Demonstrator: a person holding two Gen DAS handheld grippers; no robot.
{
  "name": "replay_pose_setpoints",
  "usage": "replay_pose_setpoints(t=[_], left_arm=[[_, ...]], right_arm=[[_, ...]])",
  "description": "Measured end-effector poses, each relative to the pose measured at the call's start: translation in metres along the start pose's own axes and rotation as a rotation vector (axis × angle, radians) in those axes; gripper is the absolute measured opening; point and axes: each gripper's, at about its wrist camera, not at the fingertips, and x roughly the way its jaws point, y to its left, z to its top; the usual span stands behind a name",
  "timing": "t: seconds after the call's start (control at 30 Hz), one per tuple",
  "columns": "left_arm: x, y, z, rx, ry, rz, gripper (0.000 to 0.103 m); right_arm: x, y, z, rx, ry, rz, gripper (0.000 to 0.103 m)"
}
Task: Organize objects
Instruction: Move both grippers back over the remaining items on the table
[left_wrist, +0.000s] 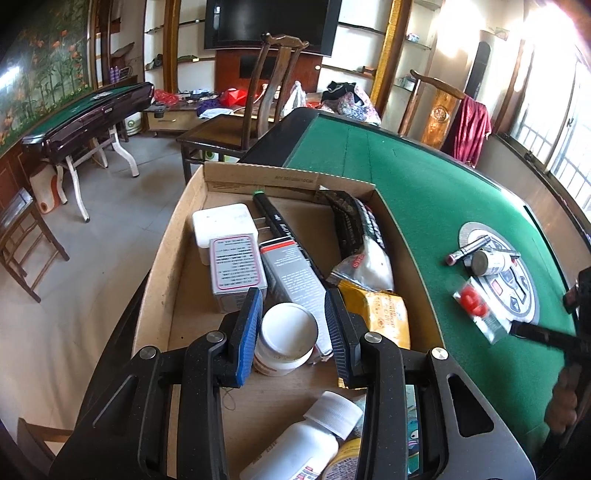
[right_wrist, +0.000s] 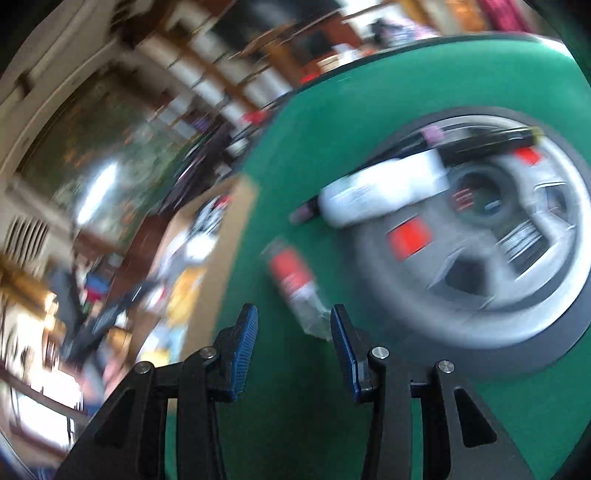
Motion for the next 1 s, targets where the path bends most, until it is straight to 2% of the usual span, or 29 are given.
replay_pose_setpoints(t=[0.07,0.13,0.3,0.37,0.5,0.57,0.63,0.73,0.8,0.87,1.0], left_arm=[[-0.001,-0.002,0.000,0.006,0.005,-0.035,0.034],[-0.001,-0.006,0.000,0.007,0.027,-0.077,0.034],[-0.011,-0.045,0.001,0.034,0.094,-0.267,0.034],[-0.020,-0.068,0.004,0.076,0.100,-0.285,0.034],[-0.035,-0.116,0.010,0.157,0.087,-0.269,0.042],[-0.028,-0.139,0.011,0.168,0.128,-0.275,0.042],[-0.012,-0.162,0.010,0.183,0.171,-0.249,0.042],[0.023,-0.186,0.006,0.159,0.262,-0.189,0.042],[0.042,-0.190,0.004,0.126,0.289,-0.107,0.042],[0.056,-0.194,0.004,0.095,0.324,-0.094,0.042],[0.066,-0.207,0.010,0.062,0.316,-0.030,0.042]], right_arm=[[-0.011,0.014,-0.001,-0.067,-0.057,-0.098,0.041],[-0.021,0.012,0.001,-0.058,-0.113,-0.194,0.042],[-0.044,-0.013,0.008,0.053,-0.187,-0.186,0.042],[-0.052,-0.018,0.008,0.048,-0.205,-0.192,0.042],[-0.058,-0.018,0.005,0.056,-0.221,-0.164,0.042],[-0.065,-0.020,0.005,0.055,-0.236,-0.172,0.042],[-0.064,-0.019,0.006,0.061,-0.238,-0.167,0.042],[-0.072,-0.025,0.005,0.087,-0.258,-0.157,0.042],[-0.078,-0.027,0.006,0.098,-0.273,-0.148,0.042],[-0.083,-0.028,0.006,0.098,-0.289,-0.159,0.042],[-0.090,-0.030,0.008,0.119,-0.306,-0.131,0.042]])
